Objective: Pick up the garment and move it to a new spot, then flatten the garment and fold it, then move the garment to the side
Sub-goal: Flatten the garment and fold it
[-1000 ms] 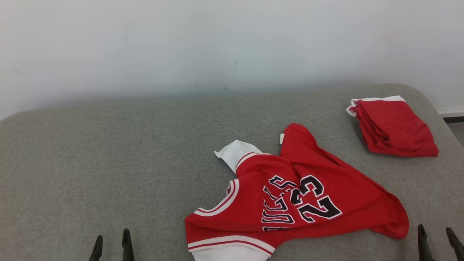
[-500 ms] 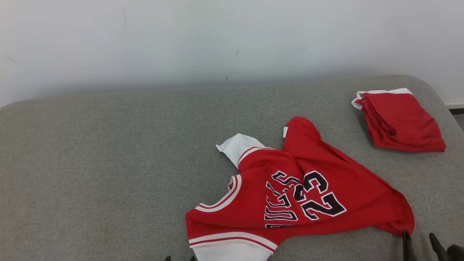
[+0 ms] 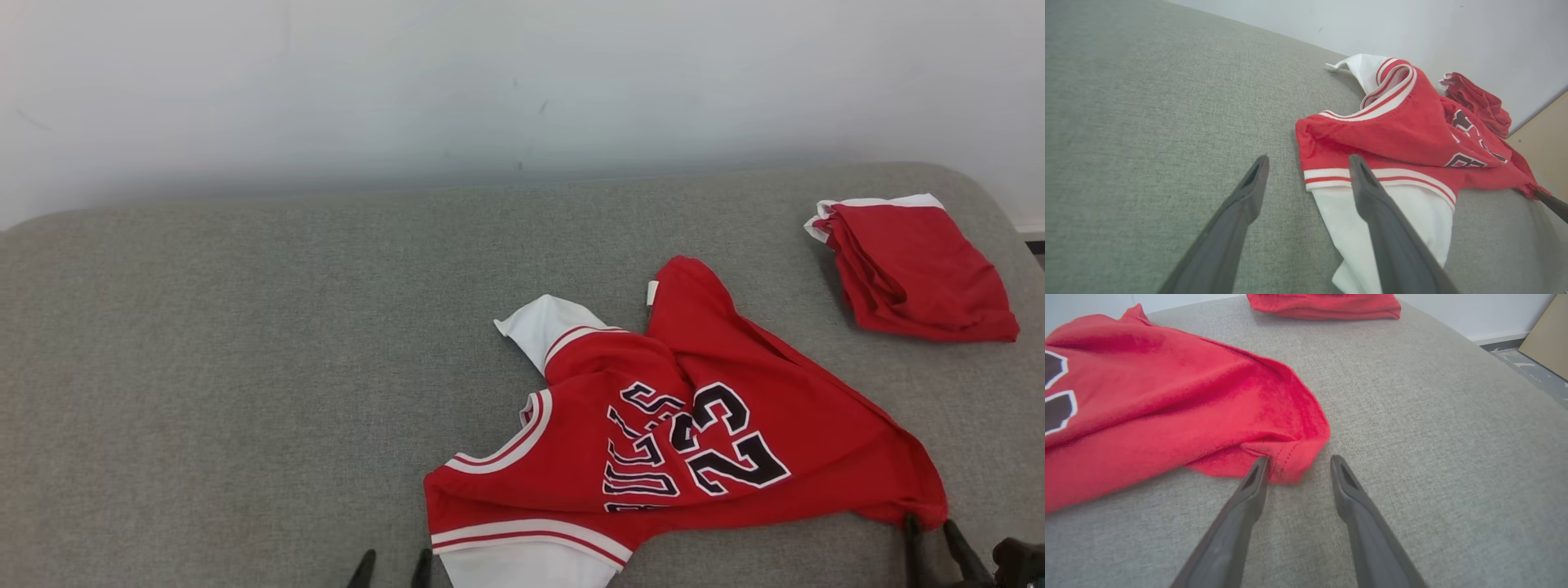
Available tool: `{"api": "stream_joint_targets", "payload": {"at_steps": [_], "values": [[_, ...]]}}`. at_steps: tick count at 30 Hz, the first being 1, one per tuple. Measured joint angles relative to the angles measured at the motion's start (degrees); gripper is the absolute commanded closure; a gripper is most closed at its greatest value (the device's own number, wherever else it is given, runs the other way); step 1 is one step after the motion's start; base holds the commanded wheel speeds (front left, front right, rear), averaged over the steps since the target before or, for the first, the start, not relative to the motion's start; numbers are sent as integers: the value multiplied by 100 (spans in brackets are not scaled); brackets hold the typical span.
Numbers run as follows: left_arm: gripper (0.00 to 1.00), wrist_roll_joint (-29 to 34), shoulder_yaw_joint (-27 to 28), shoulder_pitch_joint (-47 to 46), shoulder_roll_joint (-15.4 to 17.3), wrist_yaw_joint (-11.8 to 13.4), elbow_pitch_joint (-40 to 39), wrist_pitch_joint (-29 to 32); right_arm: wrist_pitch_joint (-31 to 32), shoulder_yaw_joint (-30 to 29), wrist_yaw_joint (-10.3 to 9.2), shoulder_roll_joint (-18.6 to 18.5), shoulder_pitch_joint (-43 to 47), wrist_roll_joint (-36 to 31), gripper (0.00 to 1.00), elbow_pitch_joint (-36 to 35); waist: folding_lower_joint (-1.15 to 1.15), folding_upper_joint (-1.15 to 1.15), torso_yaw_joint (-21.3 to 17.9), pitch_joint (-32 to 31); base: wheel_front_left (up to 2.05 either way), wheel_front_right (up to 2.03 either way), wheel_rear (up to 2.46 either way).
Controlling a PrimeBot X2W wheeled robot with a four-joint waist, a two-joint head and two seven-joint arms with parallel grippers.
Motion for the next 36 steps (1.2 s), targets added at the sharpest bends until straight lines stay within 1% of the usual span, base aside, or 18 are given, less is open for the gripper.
{"api": "stream_joint_targets", "payload": {"at_steps": [4, 6, 8, 10, 11, 12, 14, 15, 16, 20, 23, 25, 28, 30, 31, 32, 33, 36], "values": [[0, 37, 208, -2, 1, 57, -199, 0, -1, 12, 0, -83, -159, 4, 100, 104, 0, 0, 48, -44, 0, 0, 0], [0, 121, 312, 7, 1, 76, -278, 0, 0, 98, 0, -65, -174, 3, 100, -62, 0, 0, 65, -79, 0, 0, 0], [0, 123, 430, 20, 2, 99, -341, 0, -1, 240, 0, -31, -171, 3, 100, -378, 0, 0, 73, -113, 0, 0, 0], [0, 123, 545, 38, 3, 115, -396, 0, -1, 501, 0, 22, -118, 3, 100, -826, 0, 0, 73, -144, 0, 0, 0], [0, 123, 591, 46, 3, 119, -416, 0, -2, 737, 0, 49, -58, 3, 100, -1057, 0, 0, 72, -158, 0, 0, 0], [0, 123, 591, 46, 3, 119, -416, 0, -2, 737, 0, 49, -58, 3, 100, -1057, 0, 0, 72, -158, 0, 0, 0], [0, 123, 650, 87, 3, 123, -438, 0, -1, 1245, 0, 62, 131, 56, 100, -1426, 0, -1, 64, -177, 0, 0, 0], [0, 123, 670, 112, 3, 123, -441, 0, -1, 1515, 1, 24, 232, 194, 100, -1582, 0, 0, 58, -182, 0, 0, 0], [0, 123, 698, 122, 2, 123, -444, 0, 0, 1666, 1, -30, 310, 299, 100, -1694, 0, -1, 49, -183, 0, 0, 0], [0, 132, 758, 129, 4, 122, -464, 0, 82, 1833, 0, -482, 399, 558, 100, -2064, 0, 0, -4, -156, 0, 0, 0], [0, 141, 775, 130, 5, 121, -459, 0, 422, 2007, 1, -623, 547, 808, 100, -2227, 0, 0, -47, -135, 0, 0, 0], [0, 141, 753, 130, 4, 113, -449, 0, 644, 2003, 1, -820, 657, 1040, 100, -2280, 0, 0, -63, -127, 0, 0, 0], [0, 140, 747, 129, 2, 104, -445, 0, 546, 1379, 0, -1126, 794, 1290, 100, -2253, 0, 0, -68, -121, 0, 0, 0], [0, 116, 777, 129, 5, 108, -455, 0, 537, 1088, 0, -1243, 850, 1336, 100, -2129, 0, 0, -94, -115, 0, 0, 0], [0, 109, 779, 129, 5, 109, -452, 0, 535, 1032, 0, -1271, 874, 1276, 93, -2058, 0, 0, -108, -110, 0, 0, 0], [0, 109, 777, 129, 4, 111, -445, 0, 482, 921, 0, -1247, 877, 1261, 50, -1998, 0, 0, -124, -107, 0, 0, 0], [0, 108, 766, 129, 3, 115, -446, 0, 442, 828, 1, -1229, 850, 1234, 0, -1891, 0, 0, -142, -104, 0, 0, 0], [0, 108, 717, 126, 4, 115, -431, 0, 274, 509, 0, -1205, 719, 697, 0, -1505, 0, 0, -174, -94, 0, 0, 0]]}}
